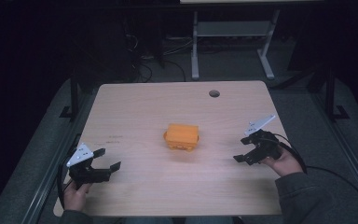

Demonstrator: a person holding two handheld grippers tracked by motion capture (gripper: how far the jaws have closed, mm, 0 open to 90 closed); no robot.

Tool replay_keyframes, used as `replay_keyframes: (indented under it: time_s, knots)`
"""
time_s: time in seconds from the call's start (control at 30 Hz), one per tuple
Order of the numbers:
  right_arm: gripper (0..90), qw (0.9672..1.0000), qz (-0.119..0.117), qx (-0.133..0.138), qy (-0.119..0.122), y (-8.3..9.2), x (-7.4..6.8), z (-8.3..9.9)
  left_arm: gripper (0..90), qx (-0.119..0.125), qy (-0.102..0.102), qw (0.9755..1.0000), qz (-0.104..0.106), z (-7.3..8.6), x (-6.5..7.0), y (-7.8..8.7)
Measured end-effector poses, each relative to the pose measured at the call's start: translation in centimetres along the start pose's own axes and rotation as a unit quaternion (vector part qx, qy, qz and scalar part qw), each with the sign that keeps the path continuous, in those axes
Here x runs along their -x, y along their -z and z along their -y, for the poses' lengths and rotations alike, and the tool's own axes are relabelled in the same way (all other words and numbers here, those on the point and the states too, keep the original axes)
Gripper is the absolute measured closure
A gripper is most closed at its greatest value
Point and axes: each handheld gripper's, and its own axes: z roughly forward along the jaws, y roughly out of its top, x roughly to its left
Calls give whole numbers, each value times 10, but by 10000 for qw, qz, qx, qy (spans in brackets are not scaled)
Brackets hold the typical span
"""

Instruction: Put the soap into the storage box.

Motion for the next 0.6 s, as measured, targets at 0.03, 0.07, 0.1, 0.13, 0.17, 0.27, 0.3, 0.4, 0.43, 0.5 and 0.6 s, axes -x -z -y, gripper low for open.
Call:
replay_keyframes:
  time_s: [0.03,0.07,0.1,0.13,0.17,0.27,0.3,0.4,0.43,0.5,0.6]
  knots:
    - [209,10000,3,4,-13,0,0,2,141,0,4,10000,-4,0,0,0]
    - [209,10000,9,6,-18,0,0,4,141,0,0,10000,0,0,0,0]
    - [209,10000,4,1,-42,0,0,6,141,2,-3,10000,-1,0,0,0]
    - [209,10000,3,7,-46,-1,0,9,141,-1,-11,10000,-1,0,0,0]
    - [209,10000,7,19,-69,-1,-1,11,141,-10,-17,10000,-1,0,0,0]
    - [209,9999,13,11,-137,-1,-1,18,141,-24,-20,10000,3,0,0,-1]
    - [209,9999,12,20,-143,-1,-1,21,141,-13,-12,10000,6,0,0,-1]
    - [209,9998,22,13,-193,-1,-2,28,141,-19,-24,10000,3,0,0,-1]
    - [209,9998,25,22,-179,-1,-2,30,141,-21,-18,10000,5,0,0,-1]
    - [209,9997,53,17,-229,-2,-2,34,141,-24,-22,10000,-4,0,1,-1]
    - [209,9995,52,30,-294,-1,-2,40,141,-15,-25,10000,-4,0,1,-1]
